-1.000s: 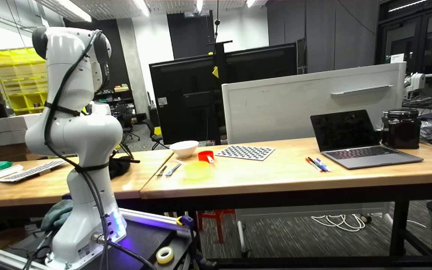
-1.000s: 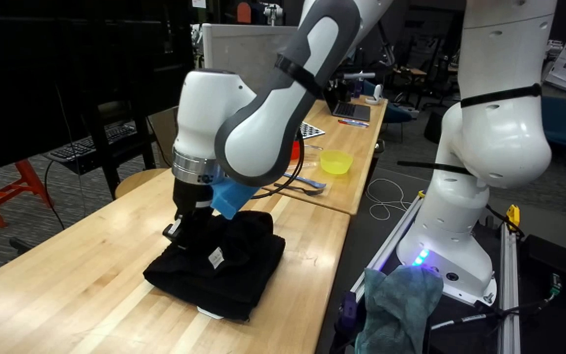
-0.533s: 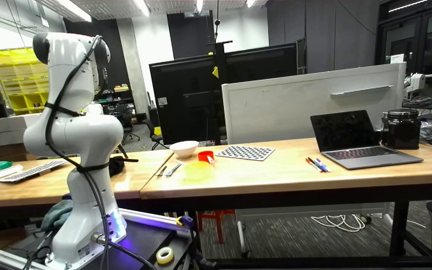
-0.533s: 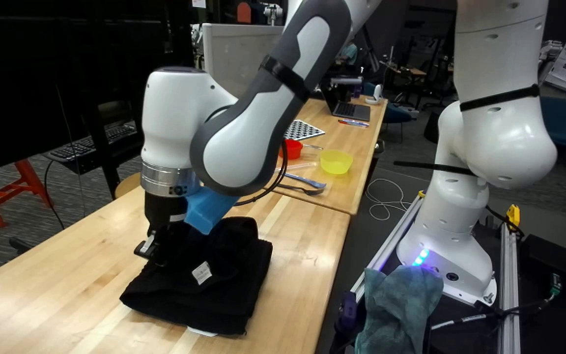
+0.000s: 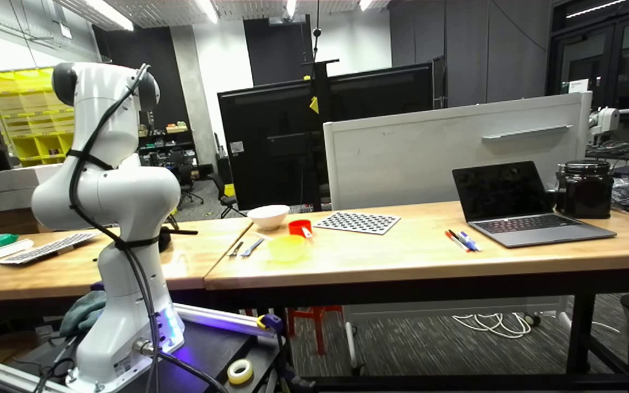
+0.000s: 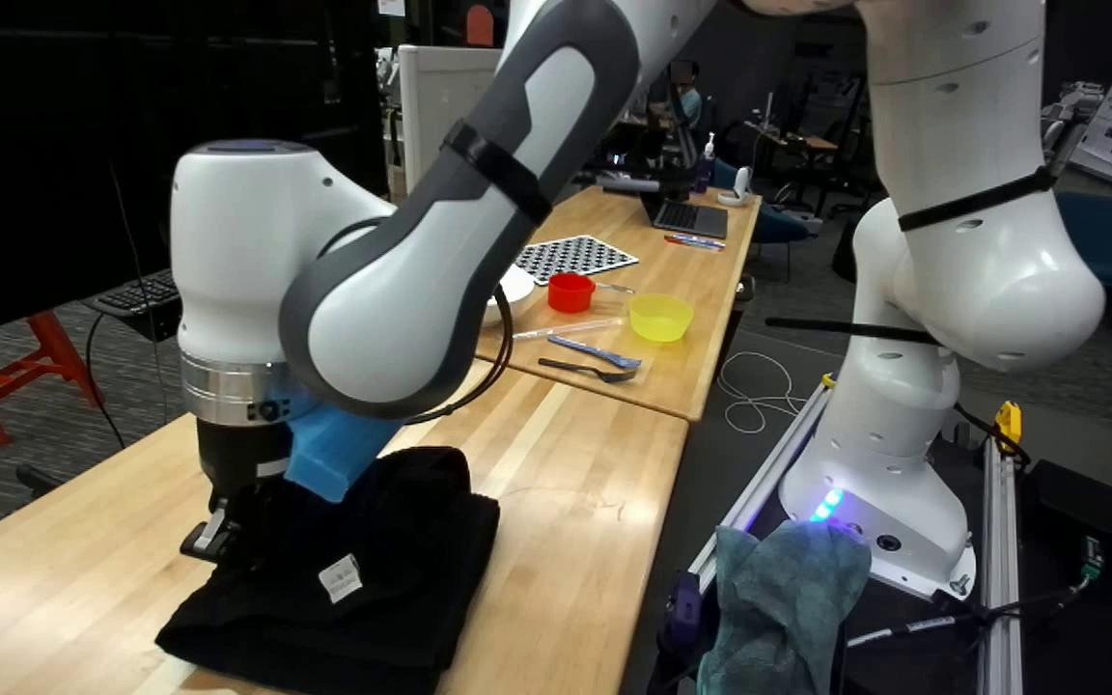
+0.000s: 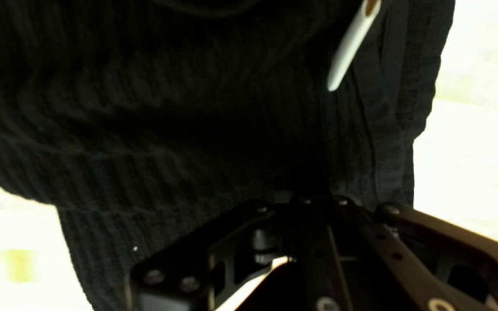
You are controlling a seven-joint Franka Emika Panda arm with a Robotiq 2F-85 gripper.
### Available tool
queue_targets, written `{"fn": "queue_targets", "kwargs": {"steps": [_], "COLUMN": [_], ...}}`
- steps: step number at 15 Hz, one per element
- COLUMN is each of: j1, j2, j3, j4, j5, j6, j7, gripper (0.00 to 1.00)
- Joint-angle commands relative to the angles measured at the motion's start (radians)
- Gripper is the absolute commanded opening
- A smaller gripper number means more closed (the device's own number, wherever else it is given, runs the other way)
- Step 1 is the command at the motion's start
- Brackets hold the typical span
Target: Move the black object to the left
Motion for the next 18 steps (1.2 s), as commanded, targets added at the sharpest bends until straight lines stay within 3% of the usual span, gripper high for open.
{"fn": "queue_targets", "kwargs": {"steps": [1,2,6,13,18], "j1": [0.047,0.053,0.043,0.017,0.01], "j2": [0.04,0.044,0.049,0.0,-0.035], "j3": [-0.033,-0.038,-0.031,-0.016,-0.015], "j4": [0.075,0.088,0.122,0.176,0.248], "j5": [-0.025,-0.023,0.0,0.021,0.007], "j6": [-0.047,-0.06,-0.102,-0.311,-0.48], "j7": [0.023,0.019,-0.015,-0.028,-0.041], "gripper": [0.17,0.27,0.5,0.98,1.0]}}
